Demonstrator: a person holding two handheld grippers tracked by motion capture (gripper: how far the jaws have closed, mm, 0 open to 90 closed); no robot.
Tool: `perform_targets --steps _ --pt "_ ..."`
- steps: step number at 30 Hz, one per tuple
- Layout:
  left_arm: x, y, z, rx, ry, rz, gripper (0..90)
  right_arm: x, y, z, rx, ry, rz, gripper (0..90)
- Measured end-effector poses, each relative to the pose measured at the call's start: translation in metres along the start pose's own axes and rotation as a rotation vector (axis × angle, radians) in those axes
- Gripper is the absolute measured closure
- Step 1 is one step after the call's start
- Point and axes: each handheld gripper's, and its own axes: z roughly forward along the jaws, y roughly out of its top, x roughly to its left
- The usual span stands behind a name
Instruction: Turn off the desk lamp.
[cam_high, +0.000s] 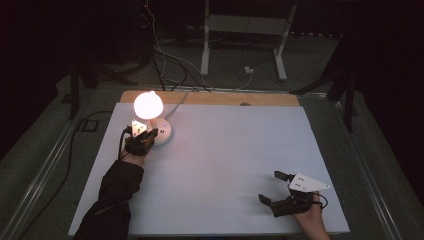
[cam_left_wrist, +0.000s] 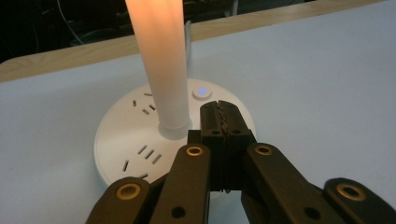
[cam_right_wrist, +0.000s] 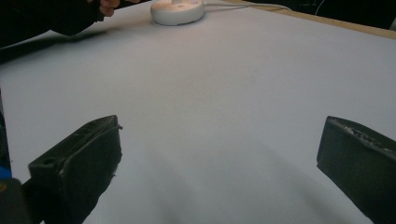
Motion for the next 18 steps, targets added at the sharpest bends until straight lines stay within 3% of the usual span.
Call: perform_targets --steps 18 --pt "-0.0031 -0.0082 0.0101 0.031 -0.002 0.013 90.0 0.0002 0.0 0.0 0.003 0.002 -0.001 0.0"
